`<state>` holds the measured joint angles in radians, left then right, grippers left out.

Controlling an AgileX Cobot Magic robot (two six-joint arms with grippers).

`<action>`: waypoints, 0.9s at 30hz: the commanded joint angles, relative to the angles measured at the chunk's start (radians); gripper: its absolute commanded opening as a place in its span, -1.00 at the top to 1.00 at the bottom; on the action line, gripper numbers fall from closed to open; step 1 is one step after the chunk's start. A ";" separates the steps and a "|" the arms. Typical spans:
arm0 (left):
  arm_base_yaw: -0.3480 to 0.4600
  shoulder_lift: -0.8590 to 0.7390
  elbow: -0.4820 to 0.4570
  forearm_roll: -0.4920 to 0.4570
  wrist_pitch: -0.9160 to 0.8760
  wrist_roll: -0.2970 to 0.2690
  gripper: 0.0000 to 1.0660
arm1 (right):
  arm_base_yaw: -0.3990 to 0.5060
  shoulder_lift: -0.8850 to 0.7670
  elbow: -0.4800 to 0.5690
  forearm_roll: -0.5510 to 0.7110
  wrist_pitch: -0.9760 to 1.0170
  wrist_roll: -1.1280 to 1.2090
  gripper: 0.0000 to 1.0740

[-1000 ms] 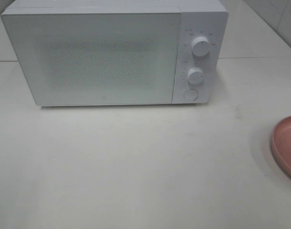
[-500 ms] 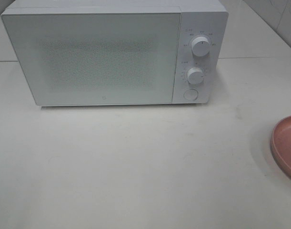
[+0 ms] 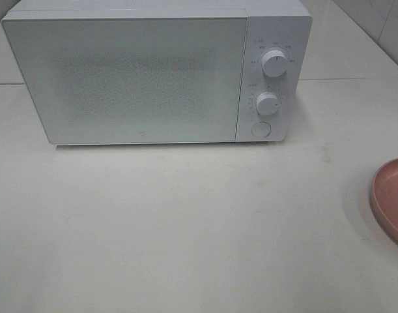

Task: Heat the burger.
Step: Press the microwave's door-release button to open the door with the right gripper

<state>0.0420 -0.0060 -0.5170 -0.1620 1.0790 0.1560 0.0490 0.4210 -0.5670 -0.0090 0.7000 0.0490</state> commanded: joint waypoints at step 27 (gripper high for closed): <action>-0.006 -0.013 0.003 -0.002 -0.010 -0.009 -0.83 | 0.002 0.493 -0.004 0.001 -0.503 0.000 -0.41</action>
<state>0.0420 -0.0060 -0.5170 -0.1620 1.0790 0.1560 0.0490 0.9130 -0.5670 -0.0090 0.2240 0.0490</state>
